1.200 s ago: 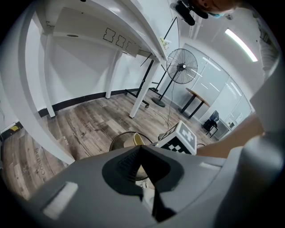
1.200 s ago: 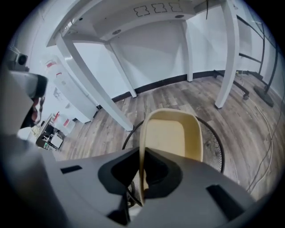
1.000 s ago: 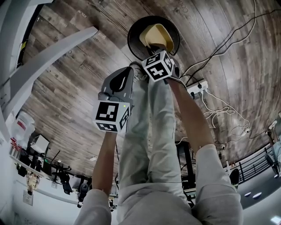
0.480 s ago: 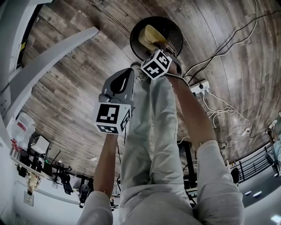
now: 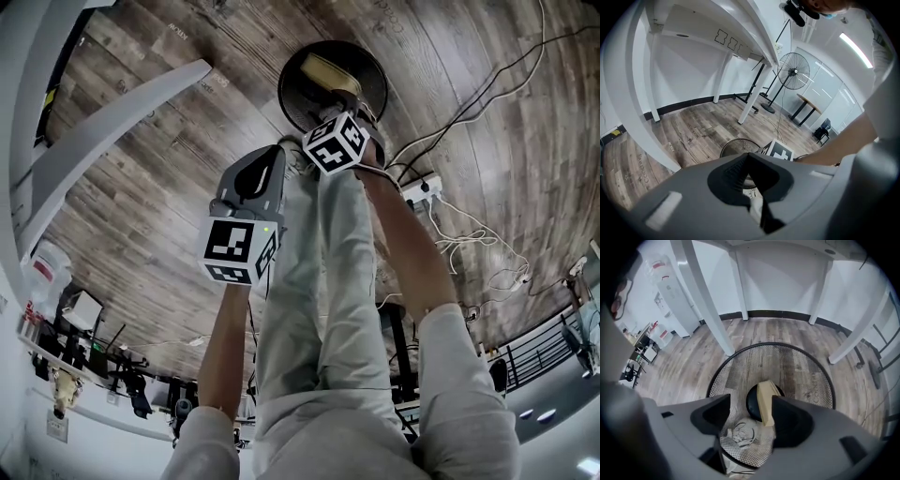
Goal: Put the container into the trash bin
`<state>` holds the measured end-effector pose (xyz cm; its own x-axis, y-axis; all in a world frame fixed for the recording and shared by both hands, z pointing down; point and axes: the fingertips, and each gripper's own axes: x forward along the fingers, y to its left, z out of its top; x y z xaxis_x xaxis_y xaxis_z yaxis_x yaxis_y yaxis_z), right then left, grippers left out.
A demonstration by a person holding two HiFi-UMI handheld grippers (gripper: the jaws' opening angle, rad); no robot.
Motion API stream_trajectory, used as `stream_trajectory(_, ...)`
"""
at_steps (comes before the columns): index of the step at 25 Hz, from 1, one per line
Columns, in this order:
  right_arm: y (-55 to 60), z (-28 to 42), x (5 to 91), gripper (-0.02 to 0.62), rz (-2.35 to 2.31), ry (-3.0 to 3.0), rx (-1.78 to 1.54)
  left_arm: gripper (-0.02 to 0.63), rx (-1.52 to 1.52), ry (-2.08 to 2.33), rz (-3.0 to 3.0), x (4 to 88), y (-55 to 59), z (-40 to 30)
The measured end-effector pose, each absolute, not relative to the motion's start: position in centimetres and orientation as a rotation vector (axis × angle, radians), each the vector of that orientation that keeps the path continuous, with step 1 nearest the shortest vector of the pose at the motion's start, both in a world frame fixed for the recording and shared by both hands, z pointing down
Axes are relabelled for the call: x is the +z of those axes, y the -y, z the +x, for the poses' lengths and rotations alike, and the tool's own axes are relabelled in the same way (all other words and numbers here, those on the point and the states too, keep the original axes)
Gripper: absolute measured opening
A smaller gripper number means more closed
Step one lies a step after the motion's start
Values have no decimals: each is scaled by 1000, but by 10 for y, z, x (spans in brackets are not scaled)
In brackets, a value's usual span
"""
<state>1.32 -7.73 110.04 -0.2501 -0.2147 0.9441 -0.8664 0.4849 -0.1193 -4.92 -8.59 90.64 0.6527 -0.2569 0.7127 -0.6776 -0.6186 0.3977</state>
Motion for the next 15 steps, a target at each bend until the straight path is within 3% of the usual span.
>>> stream_trajectory(8,80,17,1066,251,1009,1771,867,11,790,730,2218,888,93,-42)
stream_trajectory(15,85,24,1019,120,1118,1805,874,11,768,735,2233,867,99,-32)
